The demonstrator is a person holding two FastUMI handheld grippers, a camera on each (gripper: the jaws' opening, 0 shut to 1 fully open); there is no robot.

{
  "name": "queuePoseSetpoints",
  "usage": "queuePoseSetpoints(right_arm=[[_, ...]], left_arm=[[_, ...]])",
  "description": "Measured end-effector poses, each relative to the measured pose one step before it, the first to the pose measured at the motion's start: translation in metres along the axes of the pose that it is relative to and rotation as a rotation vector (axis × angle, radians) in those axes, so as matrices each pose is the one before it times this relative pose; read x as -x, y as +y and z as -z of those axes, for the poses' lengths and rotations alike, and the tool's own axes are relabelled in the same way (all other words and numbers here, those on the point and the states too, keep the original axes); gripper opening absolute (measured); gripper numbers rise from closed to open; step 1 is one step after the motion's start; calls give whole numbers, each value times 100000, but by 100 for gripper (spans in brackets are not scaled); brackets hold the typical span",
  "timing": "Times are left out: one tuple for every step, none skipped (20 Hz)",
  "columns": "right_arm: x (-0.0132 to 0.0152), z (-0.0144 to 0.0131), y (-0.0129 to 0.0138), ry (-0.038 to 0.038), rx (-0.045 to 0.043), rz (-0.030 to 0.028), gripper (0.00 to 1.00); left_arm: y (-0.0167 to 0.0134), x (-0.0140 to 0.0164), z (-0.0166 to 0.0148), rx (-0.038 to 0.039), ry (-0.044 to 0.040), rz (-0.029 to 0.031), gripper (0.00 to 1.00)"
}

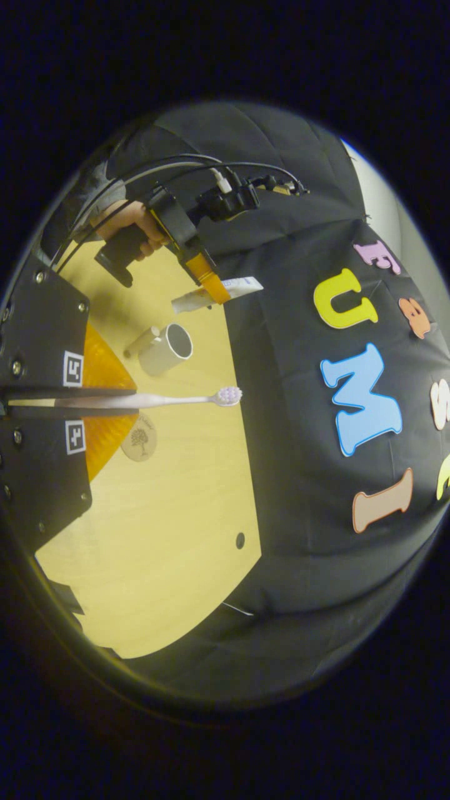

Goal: Put the toothbrush and toothpaste on the desktop into the cup, then pick up the cup and place it on the coaster on the desktop.

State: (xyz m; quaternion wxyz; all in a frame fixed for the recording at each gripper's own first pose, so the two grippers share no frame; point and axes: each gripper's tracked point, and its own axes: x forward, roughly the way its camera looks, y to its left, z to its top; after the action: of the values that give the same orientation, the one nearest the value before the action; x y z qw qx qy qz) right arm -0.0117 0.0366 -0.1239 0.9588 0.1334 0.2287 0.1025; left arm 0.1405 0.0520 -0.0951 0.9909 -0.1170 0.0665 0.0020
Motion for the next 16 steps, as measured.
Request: queuePoseSetpoints(right_arm=[[207, 14, -147, -8, -349, 1059, 5], [-9, 69, -172, -36, -79, 768, 5], [152, 30, -247, 328, 96, 945, 5], [-5, 283, -165, 413, 158, 567, 5], [-79, 120, -150, 162, -64, 667, 5], [-154, 175, -78, 349, -251, 304, 5], [-34, 2, -63, 210, -476, 272, 5], [-66, 119, 92, 357, -466, 93, 5], [-64, 51, 7, 507, -584, 182, 5], [-174, 201, 66, 540, -747, -181, 5], [-193, 152, 75, 533, -373, -392, 5], [-298, 118, 58, 349, -171, -89, 5], [-260, -31, 193, 311, -93, -550, 5], [-497, -75, 374, 278, 60, -796, 5], [-396, -212, 238, 178, 347, -470, 5], [-353, -343, 186, -255, 375, -476, 5]], left_arm=[[-98, -683, -3, 163, -1215, 673, 28], [-218, -631, 105, -390, -1075, 429, 28], [-127, -781, 230, -745, -859, 271, 28], [-90, -692, 408, -1023, -164, -73, 27], [17, -540, 519, -846, 137, -106, 28], [-43, -163, 586, -669, 297, 193, 27], [-135, -275, 541, -853, 237, 281, 28], [-200, -468, 503, -1283, 723, 91, 28], [-251, -416, 531, -1819, 806, 397, 28], [-362, -473, 475, -1788, 624, 443, 28], [-204, -353, 531, -1636, 785, 526, 27], [-97, -184, 710, -1064, 1059, 471, 28], [-77, -53, 593, -454, 1328, 386, 28], [49, 5, 615, 28, 1376, 284, 28], [72, -95, 461, 10, 1208, 207, 27], [9, 70, 514, -271, 1416, 168, 27]])
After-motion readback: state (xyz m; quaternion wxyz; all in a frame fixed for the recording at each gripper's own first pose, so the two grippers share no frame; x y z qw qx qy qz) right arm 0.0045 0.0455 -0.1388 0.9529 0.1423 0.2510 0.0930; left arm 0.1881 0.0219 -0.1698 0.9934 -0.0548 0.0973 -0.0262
